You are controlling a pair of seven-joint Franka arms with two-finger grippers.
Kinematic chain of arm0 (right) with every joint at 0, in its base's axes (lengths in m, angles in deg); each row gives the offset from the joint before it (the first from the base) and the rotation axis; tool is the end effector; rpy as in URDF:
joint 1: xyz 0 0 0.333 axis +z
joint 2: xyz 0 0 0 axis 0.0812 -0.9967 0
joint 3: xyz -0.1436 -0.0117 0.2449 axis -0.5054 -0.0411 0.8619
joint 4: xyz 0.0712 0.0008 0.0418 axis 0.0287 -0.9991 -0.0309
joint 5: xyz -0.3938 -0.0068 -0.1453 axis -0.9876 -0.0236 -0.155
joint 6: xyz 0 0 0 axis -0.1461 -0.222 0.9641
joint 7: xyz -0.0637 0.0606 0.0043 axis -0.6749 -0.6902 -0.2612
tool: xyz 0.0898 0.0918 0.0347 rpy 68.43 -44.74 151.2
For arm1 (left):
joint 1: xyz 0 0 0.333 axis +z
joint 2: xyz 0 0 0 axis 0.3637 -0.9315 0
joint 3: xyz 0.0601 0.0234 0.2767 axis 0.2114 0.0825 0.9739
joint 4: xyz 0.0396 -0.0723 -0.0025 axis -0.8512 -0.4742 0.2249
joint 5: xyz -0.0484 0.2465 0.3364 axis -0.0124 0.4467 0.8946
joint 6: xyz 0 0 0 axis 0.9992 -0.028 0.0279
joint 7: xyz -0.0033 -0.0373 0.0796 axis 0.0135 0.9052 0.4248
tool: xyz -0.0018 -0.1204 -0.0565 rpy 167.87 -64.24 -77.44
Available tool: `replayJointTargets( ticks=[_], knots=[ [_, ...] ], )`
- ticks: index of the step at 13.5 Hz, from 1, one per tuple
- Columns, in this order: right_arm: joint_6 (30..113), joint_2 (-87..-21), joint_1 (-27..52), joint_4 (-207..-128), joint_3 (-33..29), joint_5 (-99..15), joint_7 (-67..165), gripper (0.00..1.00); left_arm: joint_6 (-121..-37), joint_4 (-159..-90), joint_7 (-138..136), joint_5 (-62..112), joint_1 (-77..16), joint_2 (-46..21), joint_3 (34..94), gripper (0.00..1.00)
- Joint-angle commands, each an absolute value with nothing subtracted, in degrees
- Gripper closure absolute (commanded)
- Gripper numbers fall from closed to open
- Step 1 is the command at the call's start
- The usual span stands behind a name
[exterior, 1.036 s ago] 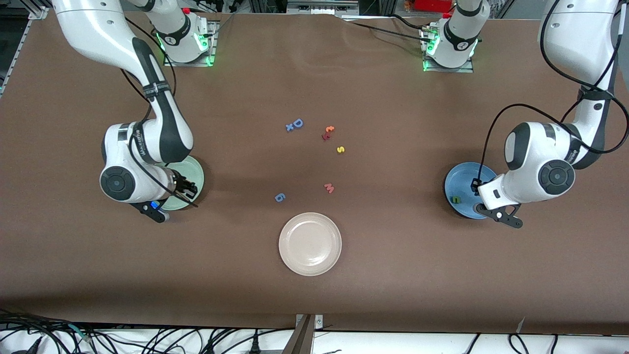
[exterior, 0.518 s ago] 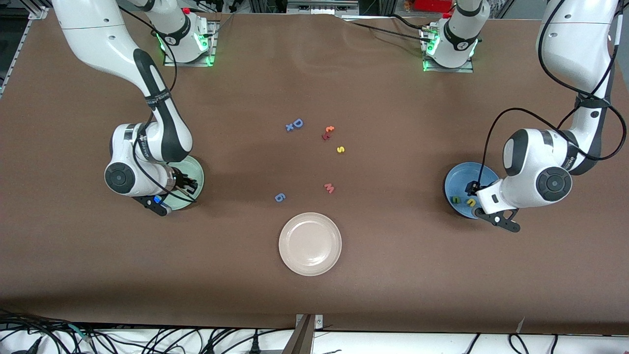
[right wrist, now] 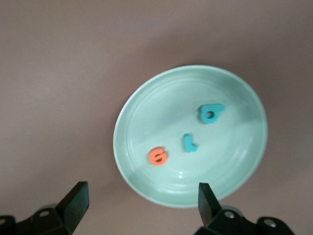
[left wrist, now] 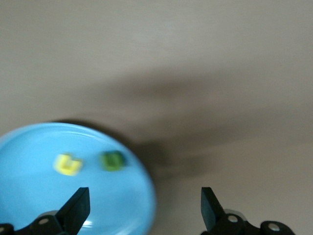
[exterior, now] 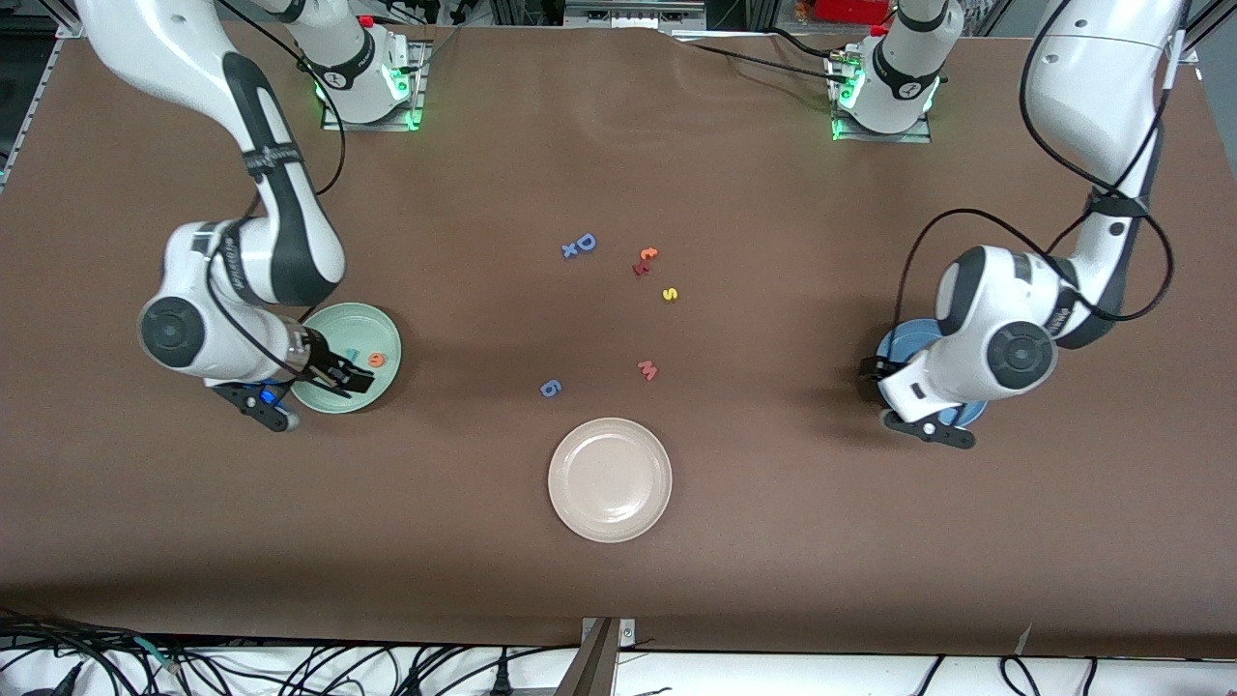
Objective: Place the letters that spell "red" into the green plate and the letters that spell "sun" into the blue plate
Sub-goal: 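Drop the e with the right gripper while the left gripper drops the c, then return the right gripper to rest while the left gripper reaches the yellow s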
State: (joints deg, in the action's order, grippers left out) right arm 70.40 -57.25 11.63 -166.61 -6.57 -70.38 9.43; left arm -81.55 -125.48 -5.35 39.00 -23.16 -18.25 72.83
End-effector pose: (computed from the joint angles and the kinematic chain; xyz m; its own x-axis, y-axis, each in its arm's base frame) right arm 0.6432 0.0881 0.2387 0.8327 -0.5253 -0.1754 -0.5231 -0.8500 0.0624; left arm 0.6294 -0.1186 0.1762 0.9610 -0.1943 -0.1965 -0.1960 -0.9805 0.0110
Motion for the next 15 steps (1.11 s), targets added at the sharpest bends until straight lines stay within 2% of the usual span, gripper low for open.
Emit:
replayJointTargets(
  ticks=[1,5,7,10,13,15],
  knots=[
    [64.0,-53.9,11.6,-161.8,-7.8,-69.8,12.4,0.01,-79.8,-125.1,7.1,39.1,-24.5,-18.0,67.7,0.0],
    [55.2,-51.8,11.6,-152.3,-9.3,-73.4,15.9,0.01,-79.8,-125.3,19.5,39.5,-26.9,-17.9,62.5,0.0],
    [53.0,-50.0,11.6,-149.9,-10.9,-74.7,19.6,0.01,-80.1,-125.1,26.6,39.9,-31.0,-17.8,62.3,0.0],
    [51.5,-45.2,11.6,-150.0,-12.4,-75.1,26.6,0.01,-83.4,-126.7,30.9,39.9,-33.0,-17.9,62.2,0.0],
    [49.1,-42.8,11.6,-150.9,-12.9,-75.2,27.4,0.01,-85.2,-127.5,37.7,40.0,-36.6,-17.8,62.2,0.0],
    [49.7,-42.8,11.6,-151.0,-13.0,-75.5,27.5,0.01,-89.9,-130.2,41.0,40.0,-37.9,-17.8,62.2,0.0]
  ],
)
